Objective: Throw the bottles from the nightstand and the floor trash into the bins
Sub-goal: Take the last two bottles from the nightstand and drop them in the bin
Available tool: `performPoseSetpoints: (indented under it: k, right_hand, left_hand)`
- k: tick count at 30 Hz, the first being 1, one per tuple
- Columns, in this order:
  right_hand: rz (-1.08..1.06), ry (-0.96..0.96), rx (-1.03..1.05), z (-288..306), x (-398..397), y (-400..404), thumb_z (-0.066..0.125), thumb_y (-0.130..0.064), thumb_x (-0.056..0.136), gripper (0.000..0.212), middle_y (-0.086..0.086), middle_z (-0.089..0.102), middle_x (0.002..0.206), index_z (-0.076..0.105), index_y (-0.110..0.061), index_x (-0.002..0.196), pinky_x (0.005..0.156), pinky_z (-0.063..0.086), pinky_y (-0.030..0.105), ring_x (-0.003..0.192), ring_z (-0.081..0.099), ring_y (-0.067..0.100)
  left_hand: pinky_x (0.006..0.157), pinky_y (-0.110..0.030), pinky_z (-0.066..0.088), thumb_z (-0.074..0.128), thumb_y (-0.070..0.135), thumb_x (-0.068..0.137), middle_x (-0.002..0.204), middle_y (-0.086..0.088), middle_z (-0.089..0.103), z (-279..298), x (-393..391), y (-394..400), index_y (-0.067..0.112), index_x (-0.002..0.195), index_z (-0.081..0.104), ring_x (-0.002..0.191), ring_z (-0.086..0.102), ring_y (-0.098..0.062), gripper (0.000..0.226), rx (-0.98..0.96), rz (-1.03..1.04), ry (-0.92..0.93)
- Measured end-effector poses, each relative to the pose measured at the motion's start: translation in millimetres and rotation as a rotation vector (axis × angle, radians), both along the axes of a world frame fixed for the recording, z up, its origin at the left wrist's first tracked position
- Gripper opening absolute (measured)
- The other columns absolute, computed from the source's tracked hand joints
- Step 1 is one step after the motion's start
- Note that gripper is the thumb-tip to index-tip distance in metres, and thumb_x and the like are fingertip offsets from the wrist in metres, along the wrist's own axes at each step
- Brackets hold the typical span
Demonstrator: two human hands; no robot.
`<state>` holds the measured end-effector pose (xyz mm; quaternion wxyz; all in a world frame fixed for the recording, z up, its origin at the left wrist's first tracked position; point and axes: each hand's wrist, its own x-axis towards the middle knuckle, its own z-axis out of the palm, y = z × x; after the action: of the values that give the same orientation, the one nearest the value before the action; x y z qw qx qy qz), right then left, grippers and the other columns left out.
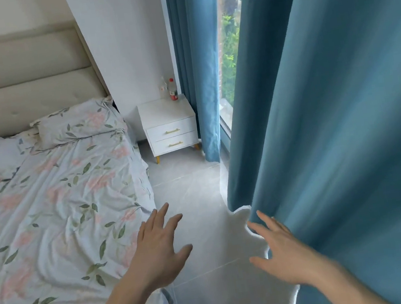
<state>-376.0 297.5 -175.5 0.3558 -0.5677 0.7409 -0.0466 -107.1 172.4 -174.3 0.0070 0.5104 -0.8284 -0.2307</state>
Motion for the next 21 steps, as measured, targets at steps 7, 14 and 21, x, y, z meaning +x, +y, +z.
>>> performPoseSetpoints:
  k: [7,14,21]
  right_hand:
    - [0.253,-0.031,-0.047,13,9,-116,0.058,-0.055,0.095,0.082,-0.022,-0.018,0.167,0.010,-0.043,0.161,0.128,0.015,0.040,0.157,-0.010,0.011]
    - [0.339,0.009,-0.077,14,7,-239,0.058,-0.055,0.095,0.082,-0.019,-0.016,0.168,0.010,-0.043,0.161,0.128,0.015,0.040,0.158,-0.006,0.014]
    - [0.257,0.043,-0.105,18,-10,-367,0.060,-0.055,0.095,0.079,-0.019,-0.011,0.169,0.015,-0.044,0.160,0.123,0.025,0.034,0.155,0.020,0.016]
  left_hand:
    - [0.127,-0.040,-0.003,0.052,0.055,0.098,0.170,0.010,-0.011,6,35,-46,0.040,0.159,0.019,0.157,-0.015,-0.018,0.071,-0.011,0.237,-0.050]
    - [0.127,-0.038,-0.003,0.050,0.056,0.099,0.168,0.014,-0.016,-9,36,-145,0.042,0.158,0.017,0.155,-0.017,-0.015,0.070,-0.004,0.312,-0.004]
    - [0.126,-0.038,0.003,0.054,0.053,0.098,0.169,0.013,-0.010,-1,28,-297,0.040,0.157,0.022,0.156,-0.011,-0.018,0.068,-0.014,0.267,0.047]
